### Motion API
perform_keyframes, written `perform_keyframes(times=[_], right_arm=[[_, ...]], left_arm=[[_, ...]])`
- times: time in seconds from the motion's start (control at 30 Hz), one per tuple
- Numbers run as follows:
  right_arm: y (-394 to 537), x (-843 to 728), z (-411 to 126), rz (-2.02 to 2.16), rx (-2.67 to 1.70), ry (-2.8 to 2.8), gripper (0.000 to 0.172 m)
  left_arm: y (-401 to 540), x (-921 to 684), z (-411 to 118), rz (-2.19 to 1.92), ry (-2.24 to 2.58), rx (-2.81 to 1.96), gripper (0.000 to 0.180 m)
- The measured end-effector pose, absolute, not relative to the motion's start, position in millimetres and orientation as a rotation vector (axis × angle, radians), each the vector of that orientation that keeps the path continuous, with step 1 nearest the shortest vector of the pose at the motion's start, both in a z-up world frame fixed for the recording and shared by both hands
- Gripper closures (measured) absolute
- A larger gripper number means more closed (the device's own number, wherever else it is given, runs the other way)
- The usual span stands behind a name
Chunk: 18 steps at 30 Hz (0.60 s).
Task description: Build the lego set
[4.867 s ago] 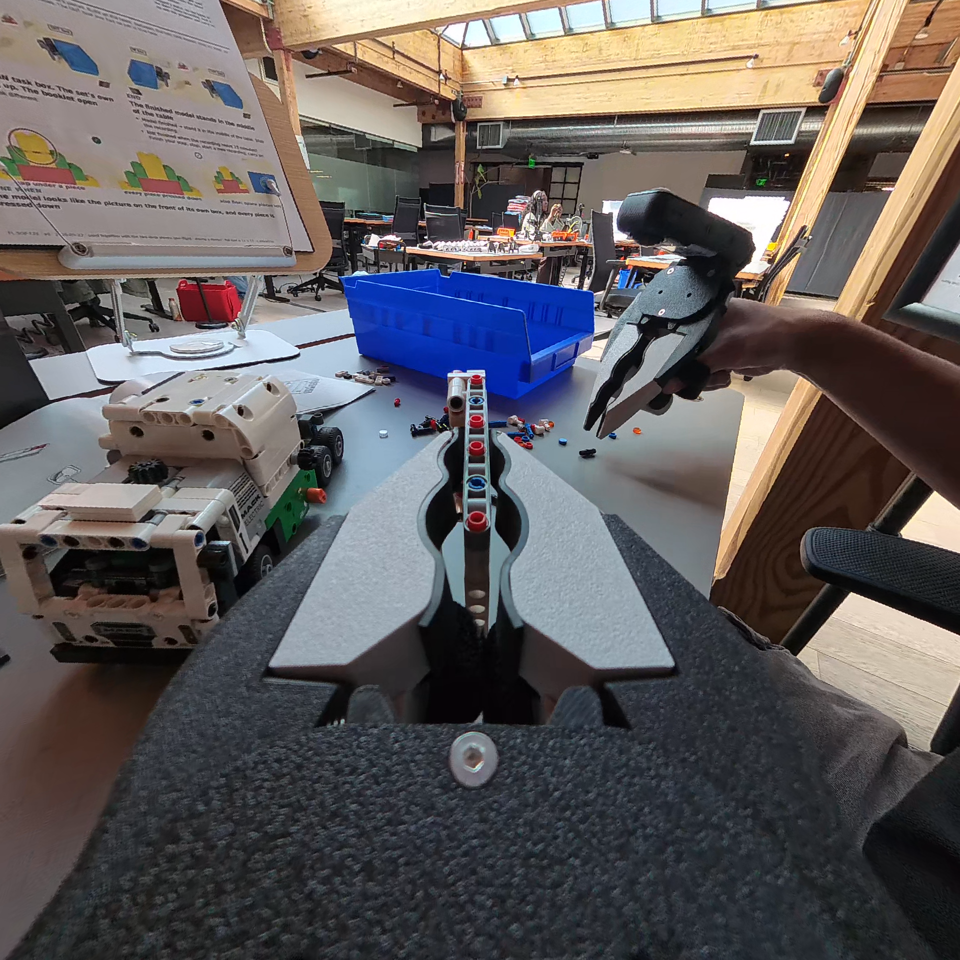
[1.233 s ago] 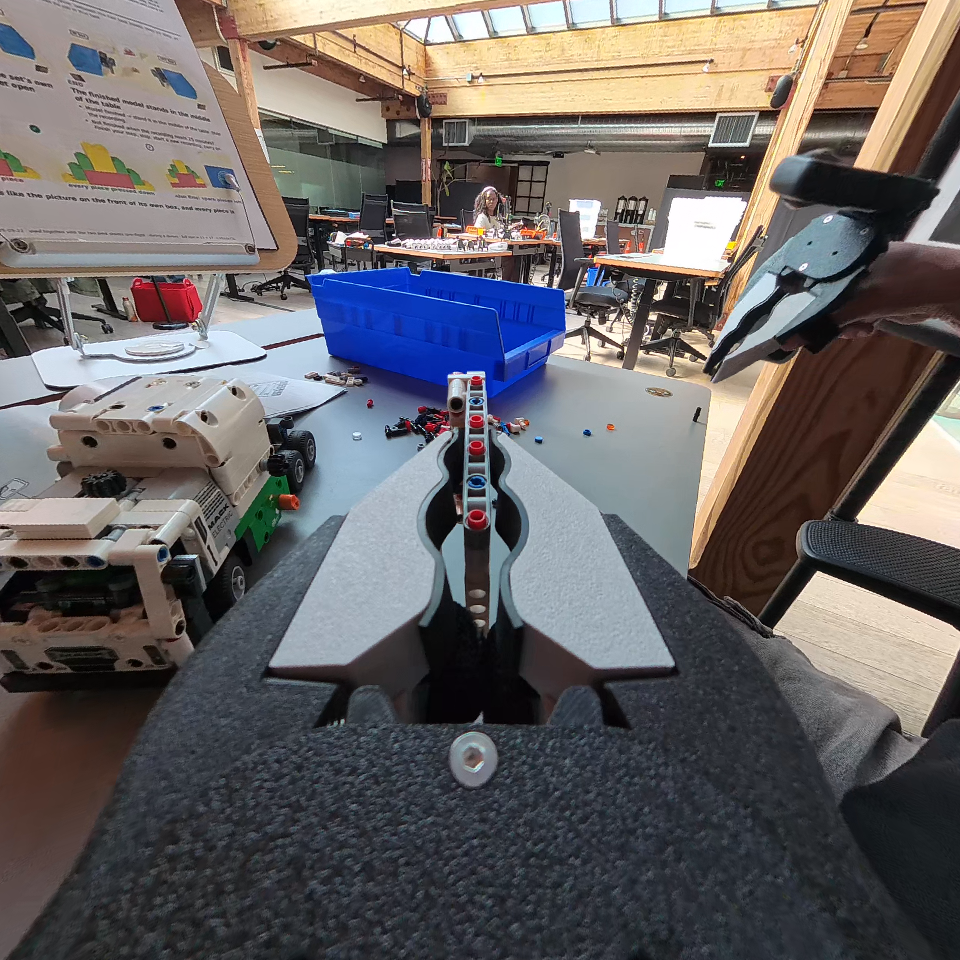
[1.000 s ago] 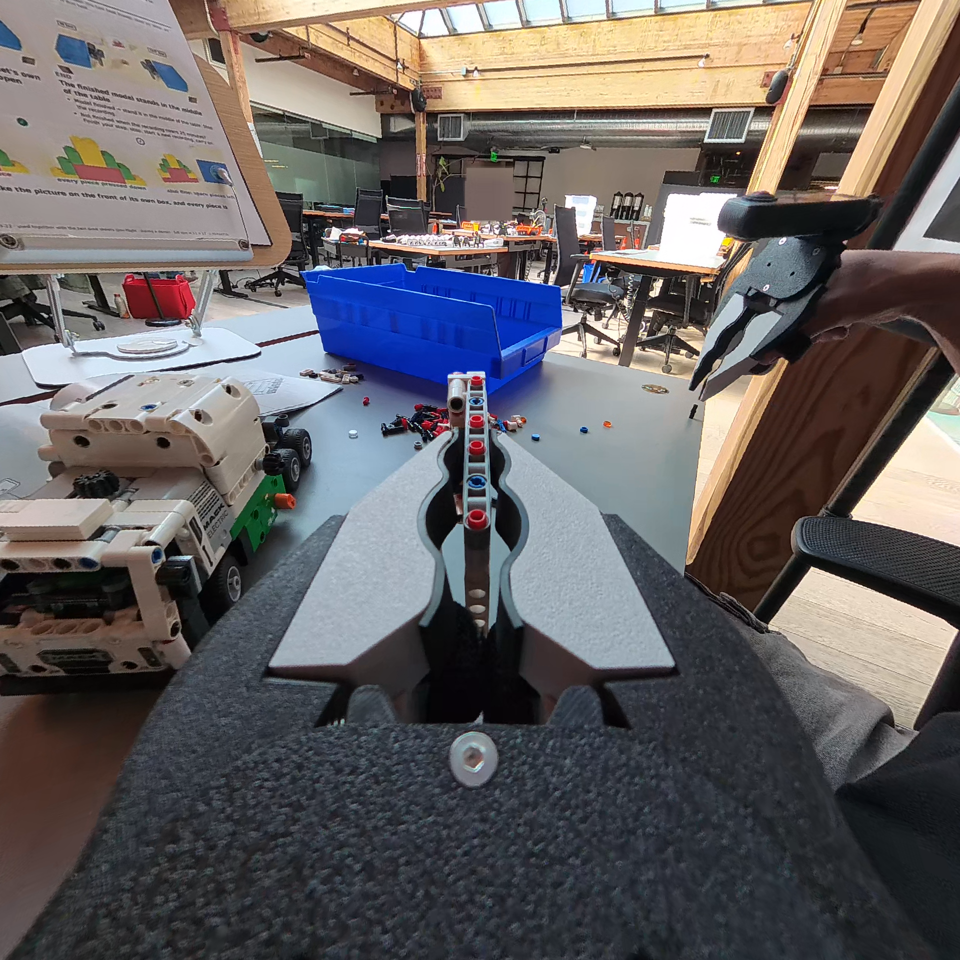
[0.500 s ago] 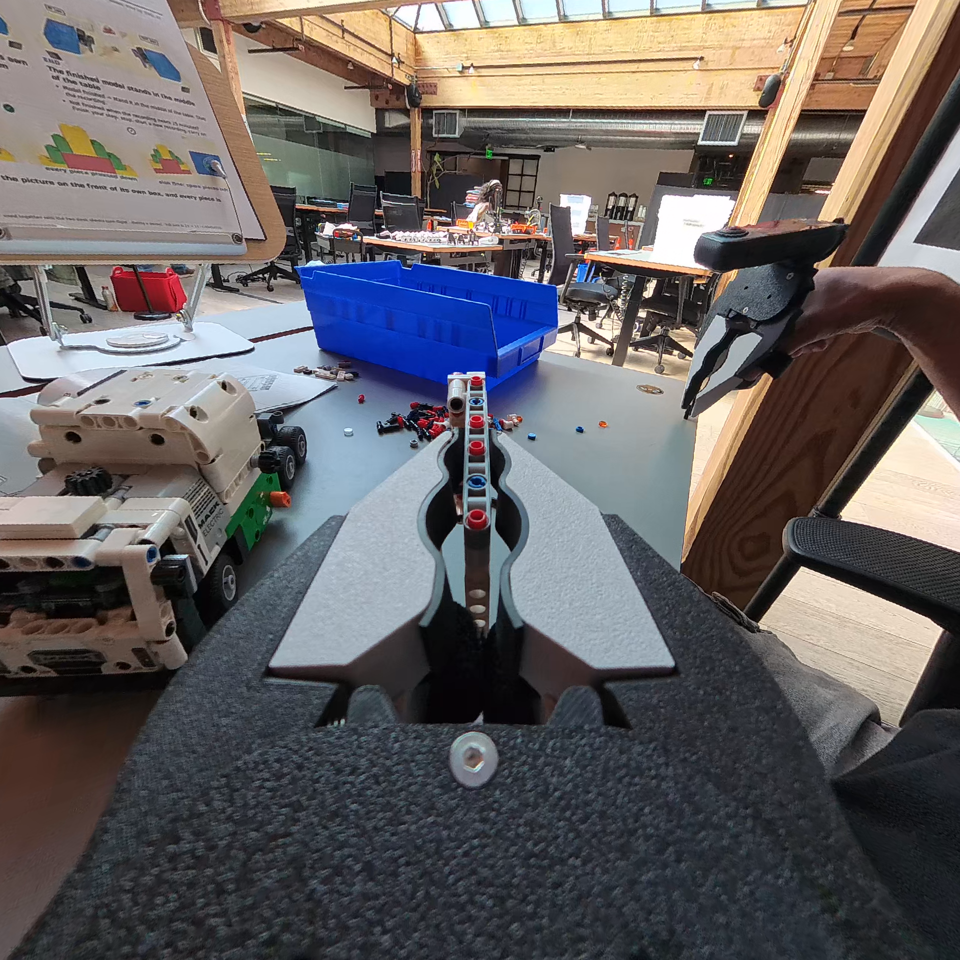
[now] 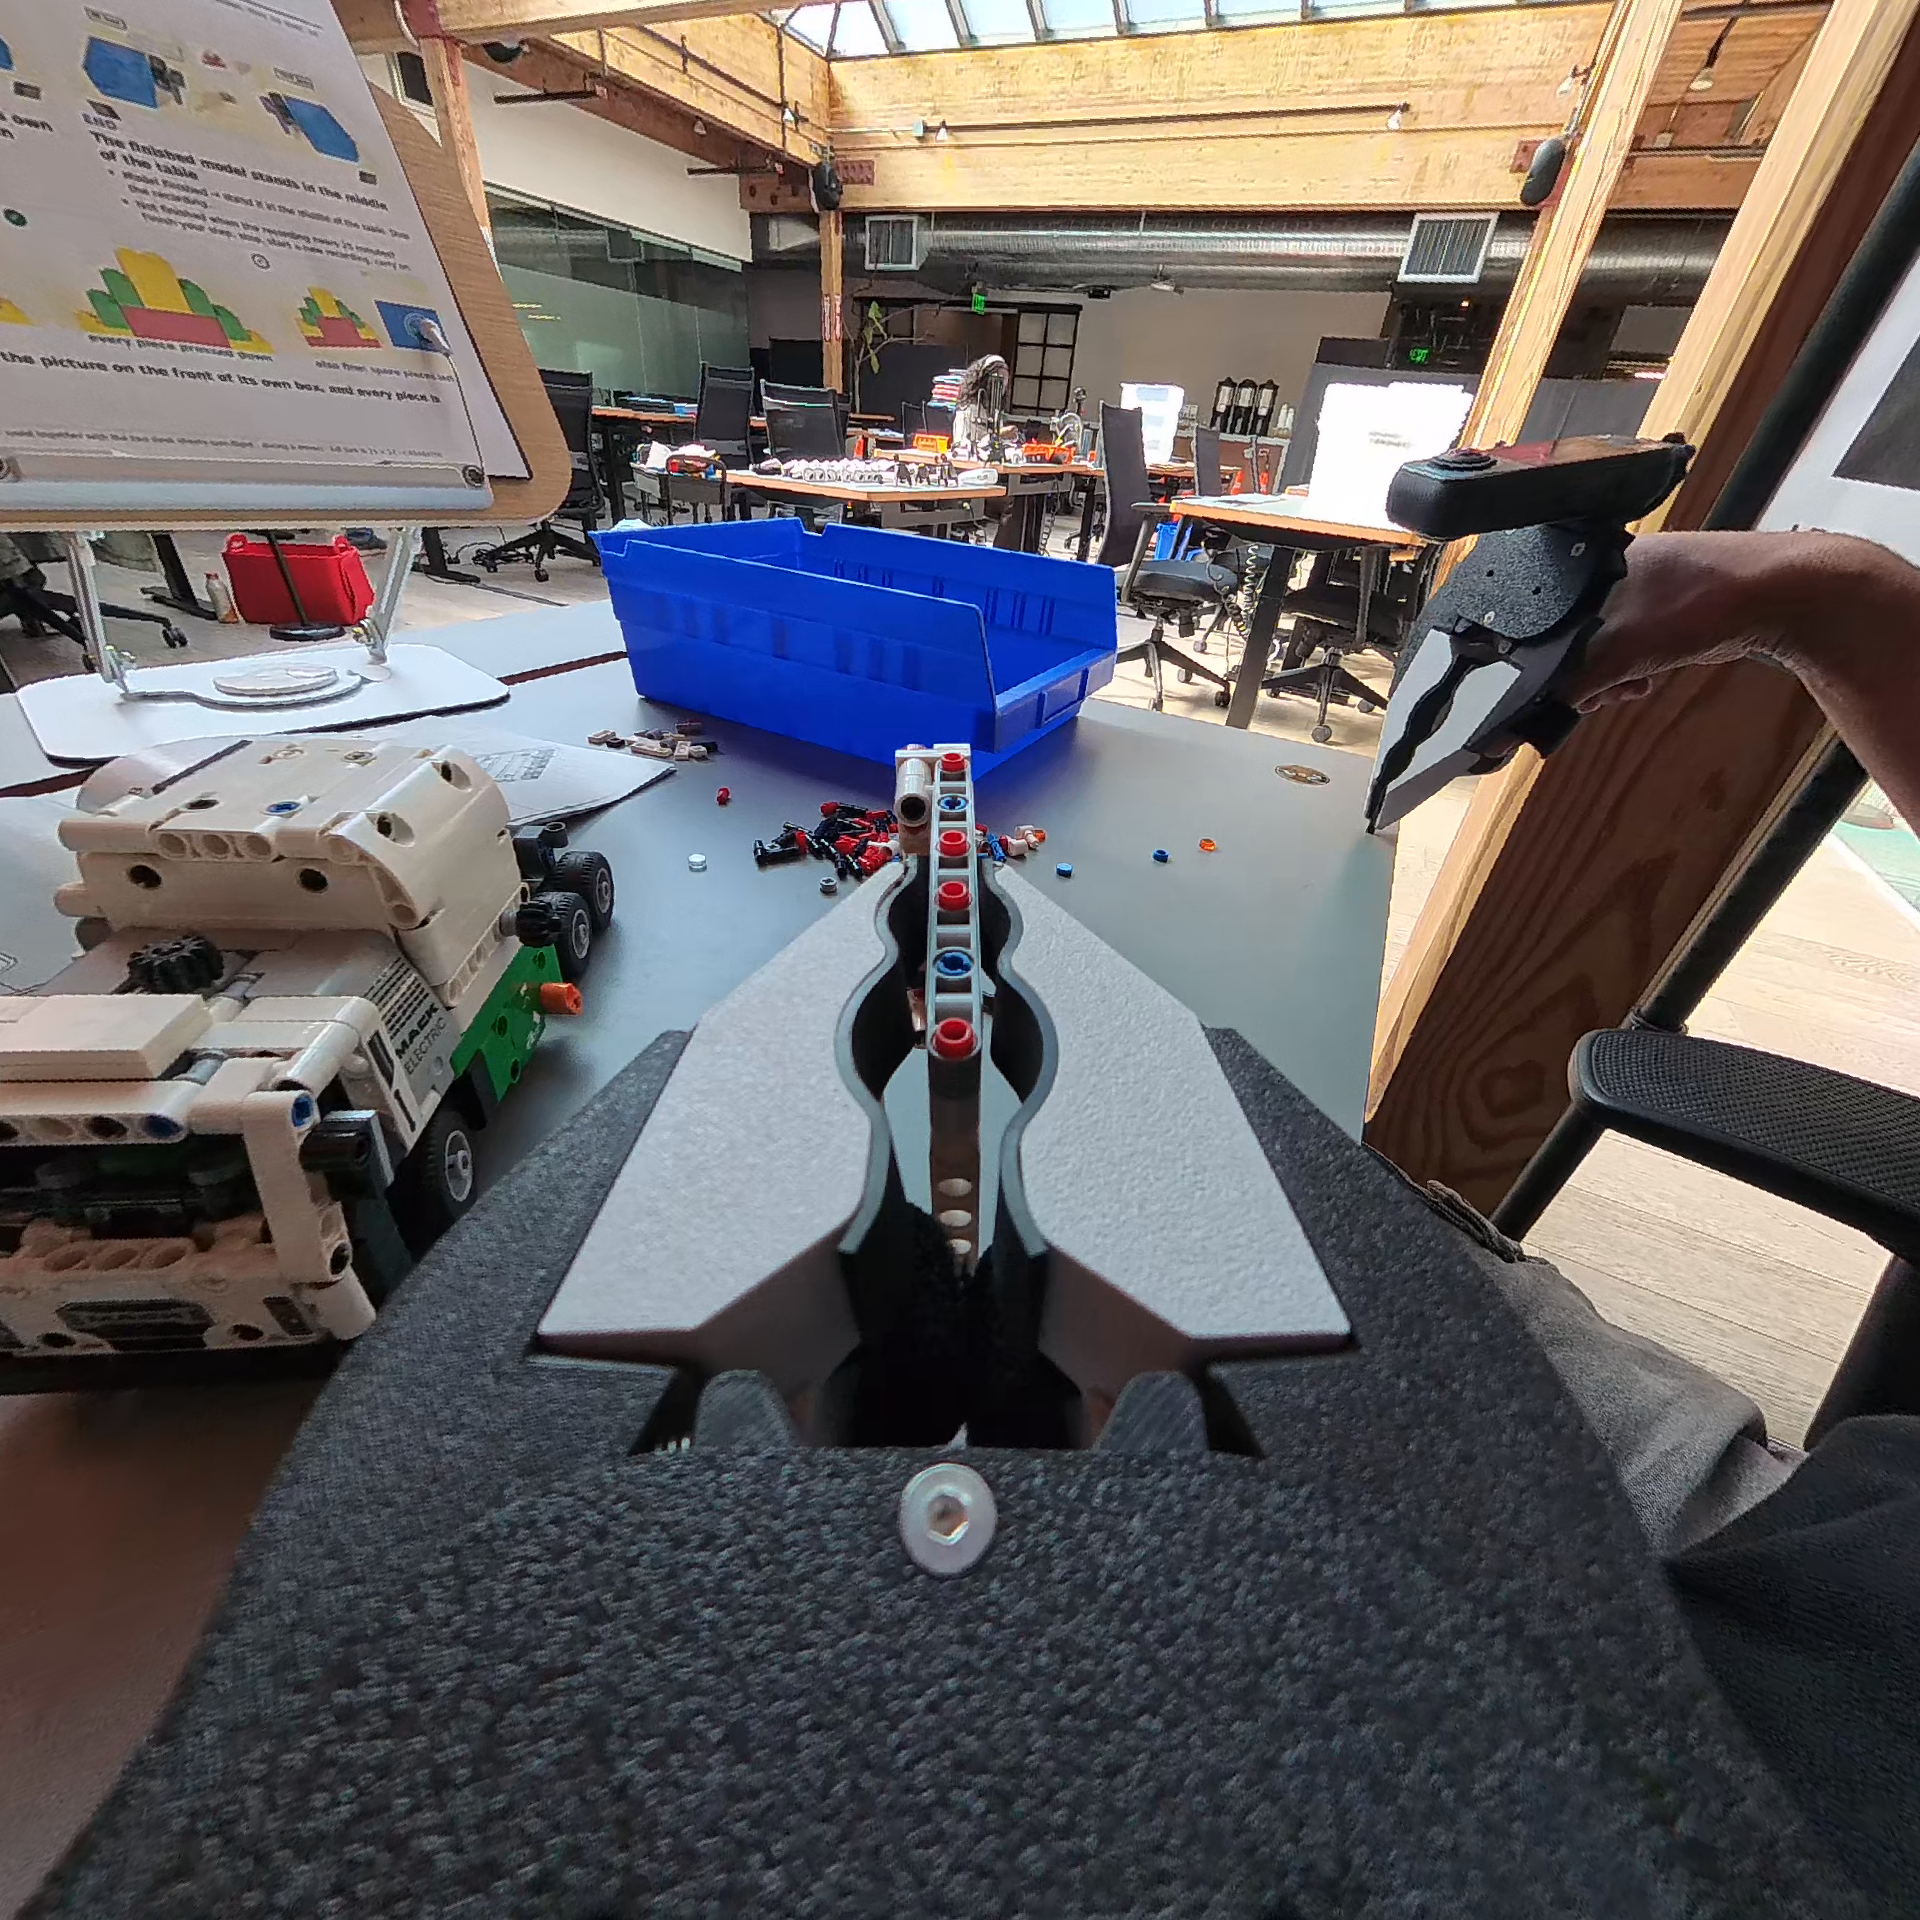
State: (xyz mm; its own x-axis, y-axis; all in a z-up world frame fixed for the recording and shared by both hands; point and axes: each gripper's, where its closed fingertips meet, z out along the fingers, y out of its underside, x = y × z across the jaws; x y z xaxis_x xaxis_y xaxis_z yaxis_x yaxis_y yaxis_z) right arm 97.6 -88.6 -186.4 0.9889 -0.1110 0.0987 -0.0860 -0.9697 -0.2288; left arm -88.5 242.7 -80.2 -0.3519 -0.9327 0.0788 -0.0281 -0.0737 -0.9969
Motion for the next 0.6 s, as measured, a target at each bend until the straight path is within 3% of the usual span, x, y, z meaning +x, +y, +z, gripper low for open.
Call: perform_keyframes(times=[0.03, 0.23, 0.43, 0.6], right_arm=[[-89, 98, -186, -0.161, -2.910, 0.146, 0.167], [-68, 94, -171, -0.159, -2.796, 0.099, 0.168], [69, 14, -87, -0.302, -2.133, -0.231, 0.168], [167, -63, -42, -0.342, -1.659, -0.162, 0.168]], left_arm=[[243, -89, -80, -1.525, 1.445, -1.085, 0.174], [243, -89, -80, -1.525, 1.444, -1.085, 0.174], [242, -87, -79, -1.615, 1.440, -1.117, 0.174], [242, -87, -76, -1.688, 1.425, -1.135, 0.174]])
